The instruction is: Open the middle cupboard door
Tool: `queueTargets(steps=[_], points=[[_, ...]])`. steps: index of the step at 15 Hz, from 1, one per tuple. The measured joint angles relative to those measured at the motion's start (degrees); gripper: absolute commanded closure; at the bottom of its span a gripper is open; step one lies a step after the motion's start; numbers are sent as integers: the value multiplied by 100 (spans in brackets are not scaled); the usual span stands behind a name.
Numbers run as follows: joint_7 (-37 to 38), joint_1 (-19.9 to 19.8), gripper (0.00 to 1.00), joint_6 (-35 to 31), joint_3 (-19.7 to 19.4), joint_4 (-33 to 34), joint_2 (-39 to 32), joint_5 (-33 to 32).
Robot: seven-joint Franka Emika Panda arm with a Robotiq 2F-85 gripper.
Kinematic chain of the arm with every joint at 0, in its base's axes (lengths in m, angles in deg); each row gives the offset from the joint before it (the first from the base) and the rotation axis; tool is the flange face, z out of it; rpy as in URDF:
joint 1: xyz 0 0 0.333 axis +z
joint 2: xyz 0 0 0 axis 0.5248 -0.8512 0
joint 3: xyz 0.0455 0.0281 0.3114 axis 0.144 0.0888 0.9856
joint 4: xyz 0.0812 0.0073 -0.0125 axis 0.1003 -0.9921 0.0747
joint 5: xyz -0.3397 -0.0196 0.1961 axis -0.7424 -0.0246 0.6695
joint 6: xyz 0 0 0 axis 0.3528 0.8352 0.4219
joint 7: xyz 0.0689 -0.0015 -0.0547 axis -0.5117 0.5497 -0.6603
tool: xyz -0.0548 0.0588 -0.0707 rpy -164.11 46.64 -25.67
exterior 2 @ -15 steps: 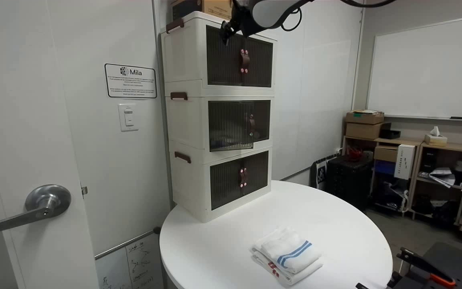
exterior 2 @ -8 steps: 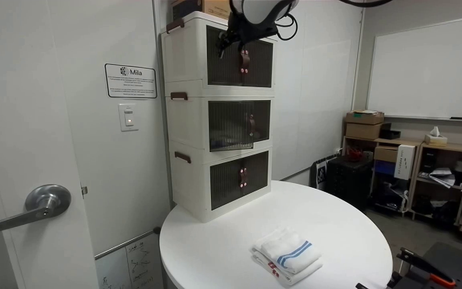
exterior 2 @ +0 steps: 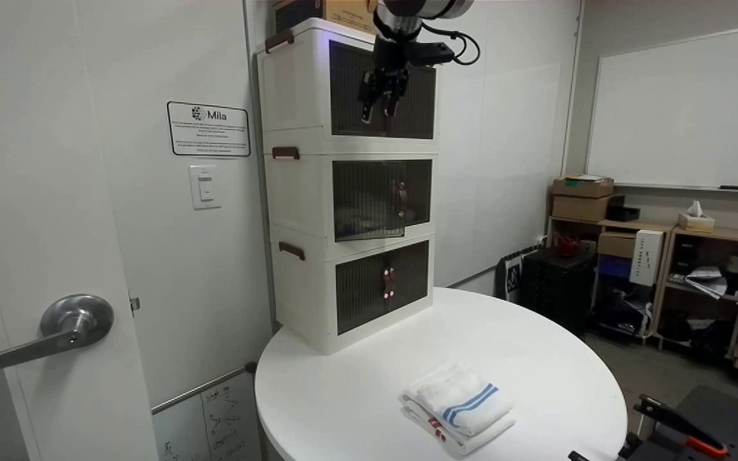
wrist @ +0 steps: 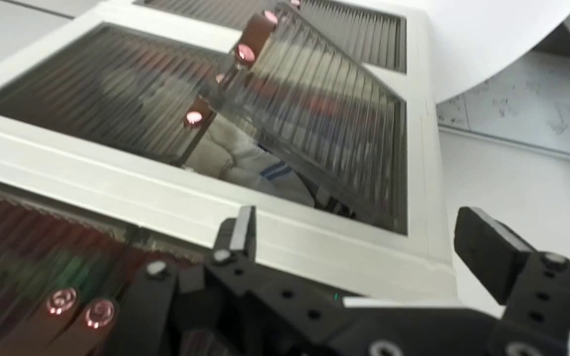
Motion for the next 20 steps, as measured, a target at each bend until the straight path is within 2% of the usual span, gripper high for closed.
queueTargets(steps=[5, 10, 14, 20], points=[[-678, 54, 0, 1576, -92, 500, -466, -190], [-1592, 138, 0, 2449, -114, 1035, -1172, -795], [-2308, 188, 0, 2412, -139, 1384, -1559, -1351], [-2857, 206, 0, 1867, -194, 1573, -1673, -1519]])
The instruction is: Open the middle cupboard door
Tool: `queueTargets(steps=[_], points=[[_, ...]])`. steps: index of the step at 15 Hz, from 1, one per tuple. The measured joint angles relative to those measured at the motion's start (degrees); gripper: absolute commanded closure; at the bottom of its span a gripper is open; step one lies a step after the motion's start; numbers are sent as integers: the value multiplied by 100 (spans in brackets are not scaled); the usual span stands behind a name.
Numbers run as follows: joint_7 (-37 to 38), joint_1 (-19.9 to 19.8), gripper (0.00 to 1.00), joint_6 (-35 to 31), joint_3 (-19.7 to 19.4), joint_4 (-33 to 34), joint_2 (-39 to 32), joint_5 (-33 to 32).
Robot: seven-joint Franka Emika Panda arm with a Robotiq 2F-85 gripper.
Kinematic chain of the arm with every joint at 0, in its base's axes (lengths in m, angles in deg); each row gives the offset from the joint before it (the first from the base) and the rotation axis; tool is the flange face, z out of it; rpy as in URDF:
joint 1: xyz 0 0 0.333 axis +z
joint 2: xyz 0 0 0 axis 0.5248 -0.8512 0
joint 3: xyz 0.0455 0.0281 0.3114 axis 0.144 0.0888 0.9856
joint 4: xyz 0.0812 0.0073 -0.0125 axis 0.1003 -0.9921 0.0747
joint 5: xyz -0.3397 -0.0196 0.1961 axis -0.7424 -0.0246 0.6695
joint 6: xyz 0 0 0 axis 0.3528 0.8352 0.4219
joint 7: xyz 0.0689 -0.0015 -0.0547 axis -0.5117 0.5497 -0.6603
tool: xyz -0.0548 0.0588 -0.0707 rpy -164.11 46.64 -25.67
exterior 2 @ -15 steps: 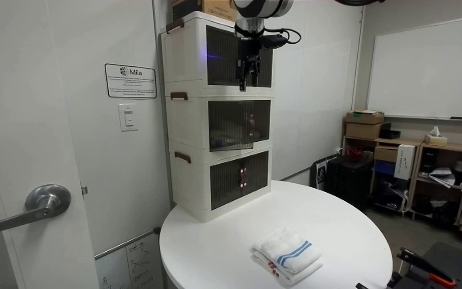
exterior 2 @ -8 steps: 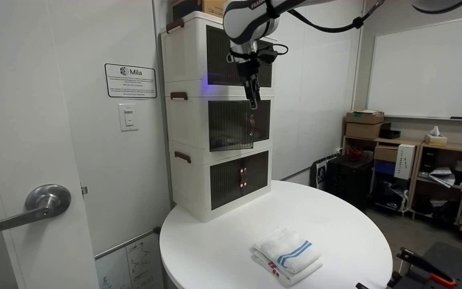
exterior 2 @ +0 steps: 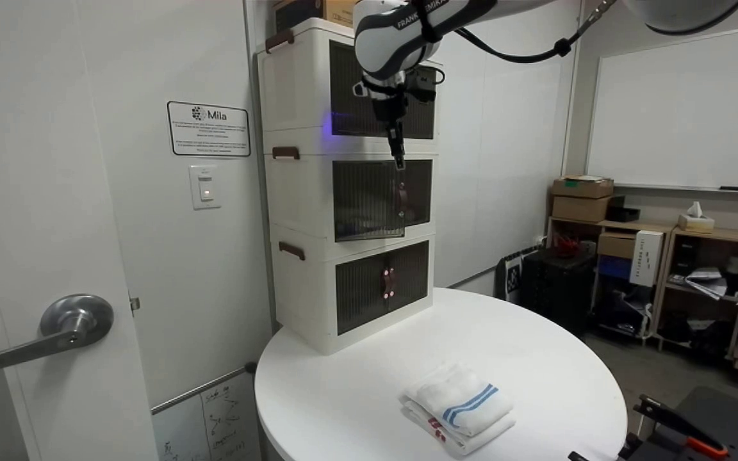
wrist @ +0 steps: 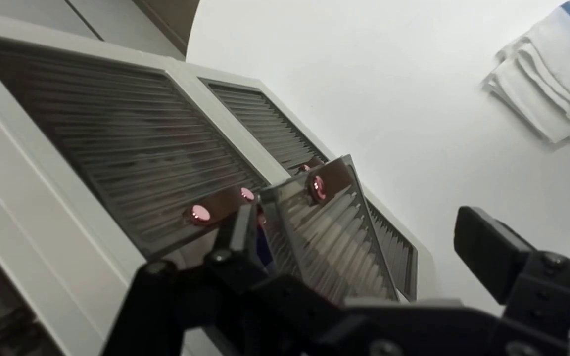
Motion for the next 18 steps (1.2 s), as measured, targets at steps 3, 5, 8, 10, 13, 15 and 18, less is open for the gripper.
queueTargets(steps=[3, 5, 8, 10, 13, 15, 18], points=[[-128, -1, 0, -287, -27, -4, -52, 0], [-207, 2, 0, -446, -27, -22, -124, 8], [-251, 43, 0, -469, -22, -41, -248, 75], [-255, 99, 0, -466, -2, -51, -306, 133], [-200, 224, 0, -466, 44, -72, -307, 302], [31, 332, 0, -466, 56, -77, -256, 390], [685, 474, 0, -422, 58, -129, -116, 453]])
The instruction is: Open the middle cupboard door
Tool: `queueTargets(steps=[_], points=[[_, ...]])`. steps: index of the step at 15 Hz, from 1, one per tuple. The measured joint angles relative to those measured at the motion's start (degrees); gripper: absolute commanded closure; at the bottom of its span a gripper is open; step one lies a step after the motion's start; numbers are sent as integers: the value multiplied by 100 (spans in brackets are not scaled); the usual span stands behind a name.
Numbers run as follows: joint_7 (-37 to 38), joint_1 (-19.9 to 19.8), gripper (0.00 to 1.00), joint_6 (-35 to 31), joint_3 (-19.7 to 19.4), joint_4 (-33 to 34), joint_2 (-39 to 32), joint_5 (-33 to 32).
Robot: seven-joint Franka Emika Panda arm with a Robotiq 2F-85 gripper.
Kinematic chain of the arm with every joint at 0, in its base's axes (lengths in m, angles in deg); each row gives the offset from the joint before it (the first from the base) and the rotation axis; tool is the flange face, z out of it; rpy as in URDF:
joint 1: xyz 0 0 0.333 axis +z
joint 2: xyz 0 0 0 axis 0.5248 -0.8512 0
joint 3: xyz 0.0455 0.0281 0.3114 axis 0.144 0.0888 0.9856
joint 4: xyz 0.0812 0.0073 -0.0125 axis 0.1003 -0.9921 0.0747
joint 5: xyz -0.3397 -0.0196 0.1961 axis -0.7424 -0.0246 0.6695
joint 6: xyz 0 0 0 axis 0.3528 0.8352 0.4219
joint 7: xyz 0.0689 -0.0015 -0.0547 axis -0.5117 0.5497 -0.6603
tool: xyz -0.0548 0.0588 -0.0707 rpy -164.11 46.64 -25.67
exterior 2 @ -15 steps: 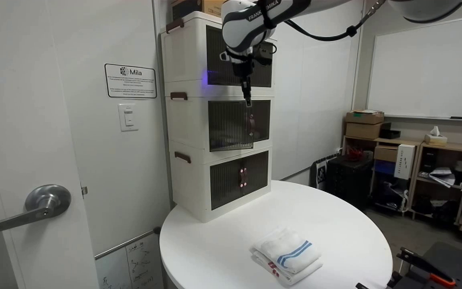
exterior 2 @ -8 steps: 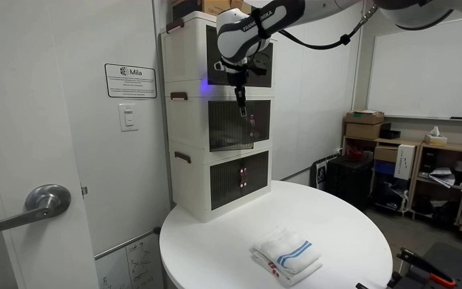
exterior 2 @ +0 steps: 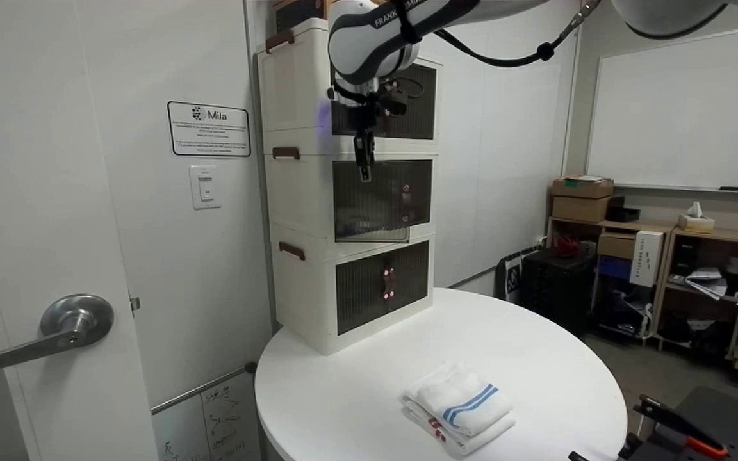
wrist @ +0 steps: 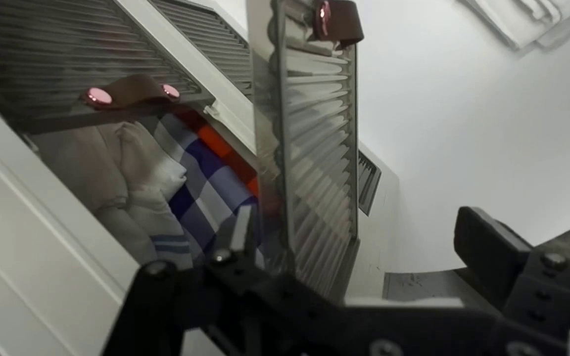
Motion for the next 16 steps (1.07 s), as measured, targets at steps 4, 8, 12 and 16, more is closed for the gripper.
queueTargets(steps=[4, 8, 12, 16], points=[[1011, 128, 0, 125, -6, -213, 199, -11], [1795, 206, 0, 286, -11, -454, 294, -12], [2597, 273, 0, 288, -10, -671, 367, 33], [3408, 335, 0, 288, -6, -704, 444, 368]])
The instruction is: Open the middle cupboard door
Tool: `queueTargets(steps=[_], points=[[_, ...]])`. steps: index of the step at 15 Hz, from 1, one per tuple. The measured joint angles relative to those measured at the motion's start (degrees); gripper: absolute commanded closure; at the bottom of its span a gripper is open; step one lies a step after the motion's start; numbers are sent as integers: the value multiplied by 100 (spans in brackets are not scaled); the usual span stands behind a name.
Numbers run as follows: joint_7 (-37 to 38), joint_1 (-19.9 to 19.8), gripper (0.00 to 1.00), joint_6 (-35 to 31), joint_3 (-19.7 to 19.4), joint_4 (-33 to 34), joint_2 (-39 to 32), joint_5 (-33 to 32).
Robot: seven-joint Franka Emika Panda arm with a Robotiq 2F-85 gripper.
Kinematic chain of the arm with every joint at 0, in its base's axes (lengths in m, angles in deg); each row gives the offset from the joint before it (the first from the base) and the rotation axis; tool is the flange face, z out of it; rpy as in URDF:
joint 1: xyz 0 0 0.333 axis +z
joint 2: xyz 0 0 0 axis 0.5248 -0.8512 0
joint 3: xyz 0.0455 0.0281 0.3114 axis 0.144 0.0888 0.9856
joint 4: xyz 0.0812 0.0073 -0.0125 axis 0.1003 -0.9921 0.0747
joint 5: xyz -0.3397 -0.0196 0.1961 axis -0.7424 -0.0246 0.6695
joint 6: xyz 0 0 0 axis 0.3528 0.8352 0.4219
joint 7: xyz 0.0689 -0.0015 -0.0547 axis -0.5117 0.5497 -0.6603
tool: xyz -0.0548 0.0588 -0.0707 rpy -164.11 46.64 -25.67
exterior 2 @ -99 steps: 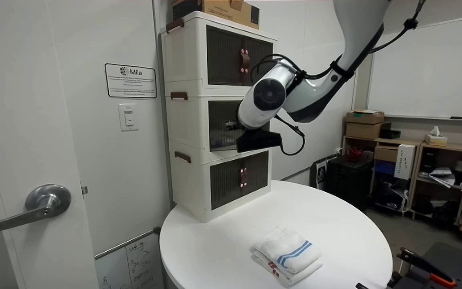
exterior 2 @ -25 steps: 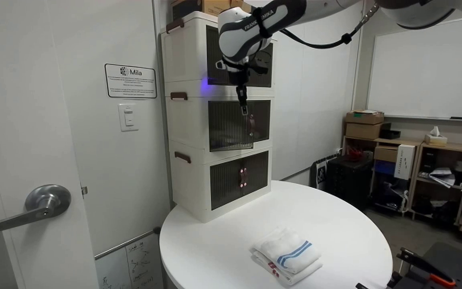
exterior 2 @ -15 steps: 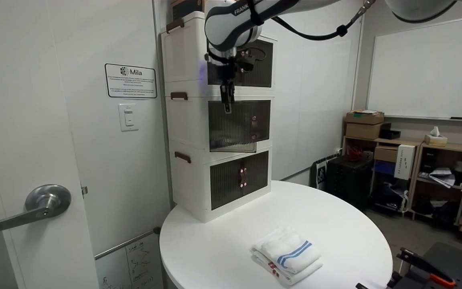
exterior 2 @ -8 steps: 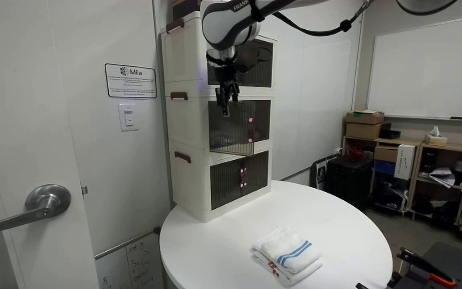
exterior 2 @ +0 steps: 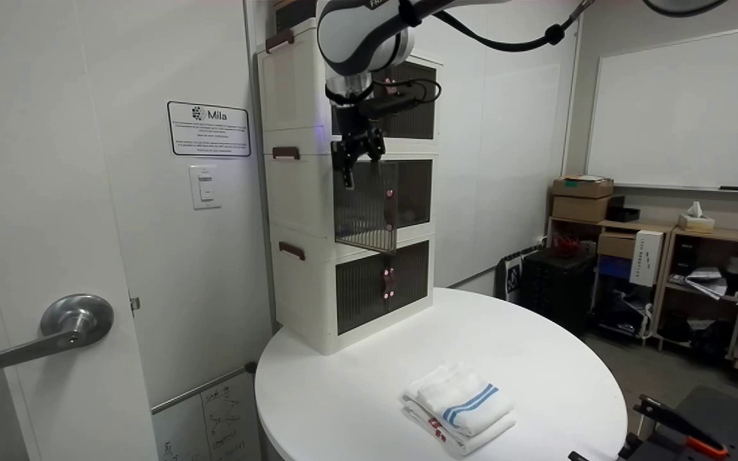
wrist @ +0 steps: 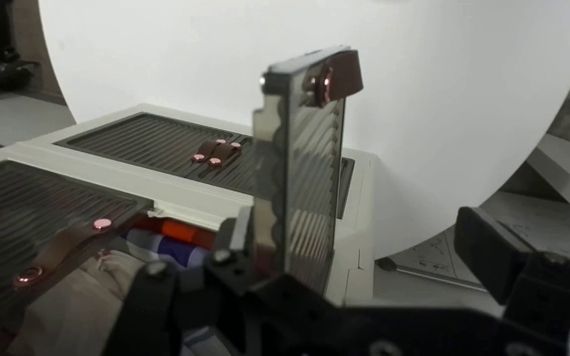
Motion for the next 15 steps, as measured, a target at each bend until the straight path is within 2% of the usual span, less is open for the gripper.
queueTargets(steps=[5, 11, 13, 15], points=[[635, 136, 0, -8, 41, 0, 73, 355], [872, 173, 0, 62, 58, 82, 152, 597], [719, 92, 0, 492, 49, 384, 263, 727], [326, -25, 0, 1216, 49, 920, 394, 964]])
